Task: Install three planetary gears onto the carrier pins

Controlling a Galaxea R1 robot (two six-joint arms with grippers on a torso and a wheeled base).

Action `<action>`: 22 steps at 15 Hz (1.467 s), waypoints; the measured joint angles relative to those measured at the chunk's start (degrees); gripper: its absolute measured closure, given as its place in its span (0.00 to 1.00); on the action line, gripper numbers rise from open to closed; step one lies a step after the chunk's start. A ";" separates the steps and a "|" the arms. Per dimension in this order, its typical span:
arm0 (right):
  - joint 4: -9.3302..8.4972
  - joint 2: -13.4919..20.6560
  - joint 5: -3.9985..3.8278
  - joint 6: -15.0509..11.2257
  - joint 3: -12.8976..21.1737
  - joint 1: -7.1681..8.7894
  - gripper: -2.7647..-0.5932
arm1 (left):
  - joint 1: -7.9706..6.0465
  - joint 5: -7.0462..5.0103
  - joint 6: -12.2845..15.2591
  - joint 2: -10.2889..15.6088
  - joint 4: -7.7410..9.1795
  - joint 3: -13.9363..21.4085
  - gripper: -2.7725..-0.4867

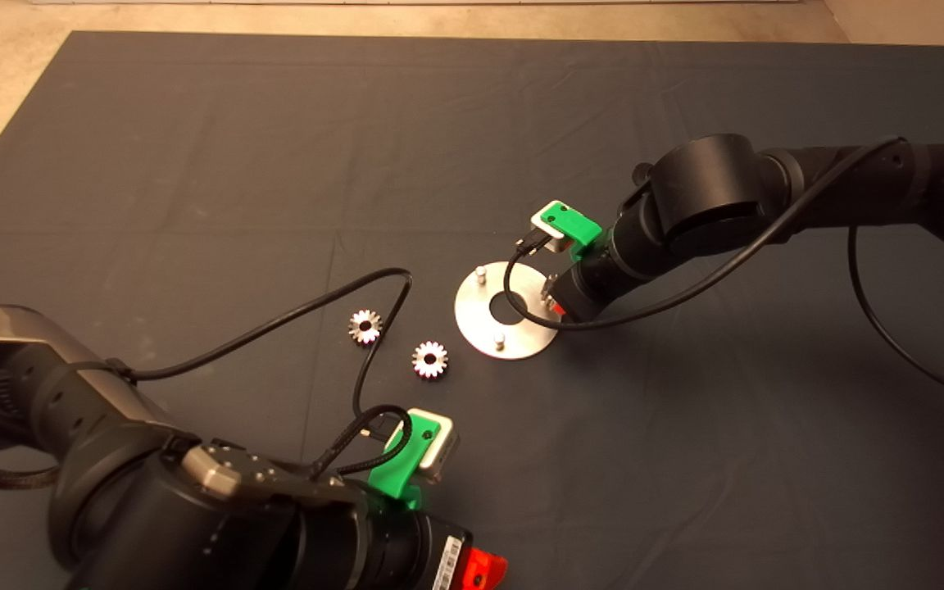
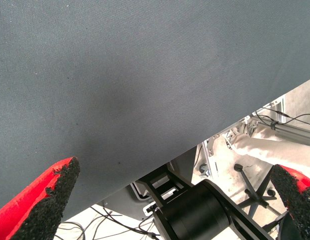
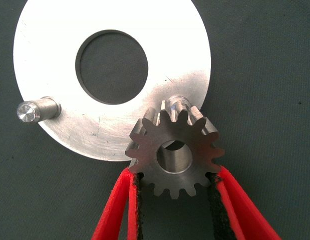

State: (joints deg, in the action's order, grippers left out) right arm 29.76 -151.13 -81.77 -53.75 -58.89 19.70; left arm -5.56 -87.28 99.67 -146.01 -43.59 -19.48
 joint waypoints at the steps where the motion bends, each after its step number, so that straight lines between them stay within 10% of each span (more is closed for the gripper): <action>1: 0.01 0.00 -0.02 0.15 -0.01 0.00 0.95 | 0.00 0.00 0.00 0.00 0.00 0.00 0.01; 22: -0.11 -1.74 0.20 1.85 -5.18 -0.01 0.95 | 0.00 0.02 0.00 0.04 0.00 0.00 0.01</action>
State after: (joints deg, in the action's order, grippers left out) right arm 29.65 -152.87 -81.58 -51.90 -64.07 19.69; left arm -5.56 -87.26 99.67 -145.97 -43.59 -19.48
